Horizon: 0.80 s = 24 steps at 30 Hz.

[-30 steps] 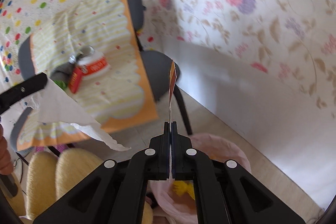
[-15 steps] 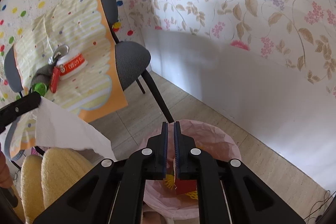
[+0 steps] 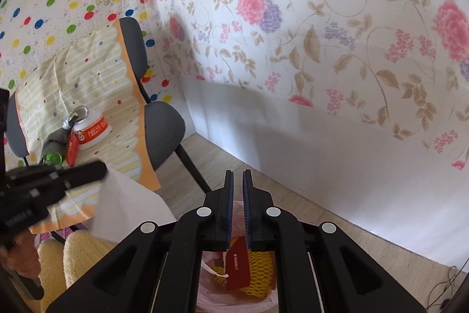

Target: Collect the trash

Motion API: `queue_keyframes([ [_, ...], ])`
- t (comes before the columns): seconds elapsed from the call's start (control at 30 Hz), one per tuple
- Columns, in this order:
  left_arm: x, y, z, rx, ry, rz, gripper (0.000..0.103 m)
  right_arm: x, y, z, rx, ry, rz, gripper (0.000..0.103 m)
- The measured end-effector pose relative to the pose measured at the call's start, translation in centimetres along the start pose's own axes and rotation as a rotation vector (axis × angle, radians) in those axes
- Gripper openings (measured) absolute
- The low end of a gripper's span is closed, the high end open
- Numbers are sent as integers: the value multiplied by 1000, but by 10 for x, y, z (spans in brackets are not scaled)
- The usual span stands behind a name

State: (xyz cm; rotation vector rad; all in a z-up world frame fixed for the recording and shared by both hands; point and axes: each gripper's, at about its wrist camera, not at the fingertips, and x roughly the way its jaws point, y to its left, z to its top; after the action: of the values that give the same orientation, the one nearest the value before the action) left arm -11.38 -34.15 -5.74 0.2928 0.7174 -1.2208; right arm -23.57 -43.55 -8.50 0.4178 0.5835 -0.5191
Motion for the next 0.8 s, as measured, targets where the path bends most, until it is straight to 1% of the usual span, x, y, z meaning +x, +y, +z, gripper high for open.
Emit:
queue_keyframes([
  [0.1,32,-1,-19,-7,91,-25,0,7,-8,-7,12,25,-11,9],
  [0.17,50,2,-30,-21,132,-8,0,13,-12,-11,17,43,-13,10],
  [0.23,68,8,-40,-44,195,-8,1,17,-13,-16,21,59,-13,11],
  [0.27,72,12,-43,-56,211,-4,8,19,-12,-17,19,66,-12,11],
  [0.3,75,16,-46,-69,222,3,12,20,-12,-18,17,69,-11,12],
  [0.37,76,24,-48,-87,223,19,29,21,-10,-18,12,70,-10,14],
  [0.47,69,38,-47,-123,206,32,29,24,-5,-16,7,69,-4,14],
  [0.57,53,52,-44,-147,168,58,29,26,3,-13,-10,70,6,14],
  [0.7,23,72,-40,-183,102,117,29,27,19,-7,-36,68,26,14],
  [0.8,-4,89,-39,-211,51,178,29,27,37,-1,-60,61,60,14],
])
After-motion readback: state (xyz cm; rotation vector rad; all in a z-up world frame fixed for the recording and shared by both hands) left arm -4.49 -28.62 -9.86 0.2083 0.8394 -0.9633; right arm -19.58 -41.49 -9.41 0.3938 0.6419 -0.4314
